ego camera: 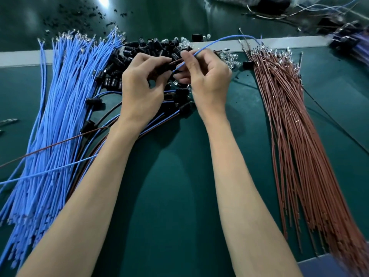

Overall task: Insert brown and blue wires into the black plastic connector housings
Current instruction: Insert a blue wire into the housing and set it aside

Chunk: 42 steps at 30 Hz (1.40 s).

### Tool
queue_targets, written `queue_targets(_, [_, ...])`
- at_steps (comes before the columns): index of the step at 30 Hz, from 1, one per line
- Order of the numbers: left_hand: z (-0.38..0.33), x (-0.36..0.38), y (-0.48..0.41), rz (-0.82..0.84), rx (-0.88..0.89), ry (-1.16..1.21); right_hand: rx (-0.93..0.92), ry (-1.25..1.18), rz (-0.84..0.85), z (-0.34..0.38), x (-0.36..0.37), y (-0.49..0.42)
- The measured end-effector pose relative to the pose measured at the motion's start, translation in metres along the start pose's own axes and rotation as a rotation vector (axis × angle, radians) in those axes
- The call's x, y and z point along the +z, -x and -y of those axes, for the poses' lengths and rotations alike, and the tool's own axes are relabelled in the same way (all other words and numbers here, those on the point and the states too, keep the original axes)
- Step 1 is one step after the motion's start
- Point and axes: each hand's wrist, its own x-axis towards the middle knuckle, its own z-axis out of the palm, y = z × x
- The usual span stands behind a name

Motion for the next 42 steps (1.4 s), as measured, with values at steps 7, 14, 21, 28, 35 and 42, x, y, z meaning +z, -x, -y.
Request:
queue_targets(7, [0.0027, 0.0009, -0.0014, -0.01, -0.034, 0.043, 0.024, -0.124, 0.008, -0.0012, 0.0021, -0.0013])
queue_targets(14, [0.0013, 0.0023, 0.0014, 0.009, -0.039, 0.096, 0.071, -0.111, 0.058, -0.0052, 0.002, -0.0036])
queue_targets(21, [0.0036, 0.0018, 0.002, -0.007, -0.069, 0.138, 0.147, -0.043, 0.103, -0.0074, -0.0003, -0.0061])
queue_targets(28, [0.0055, 0.0037, 0.0014, -0.009, -0.068, 0.181, 0.19, -0.071, 0.124, -0.0052, -0.0014, -0.0068])
queue_targets(35, [0.0057, 0.0037, 0.0025, 0.011, -0.055, 0.172, 0.222, -0.095, 0.096, -0.0053, -0.0021, -0.0076])
queue_targets(42, [0.0052, 0.0034, 0.0012, 0.008, -0.071, 0.16, 0.189, -0.062, 0.171, -0.0041, -0.0028, -0.0077])
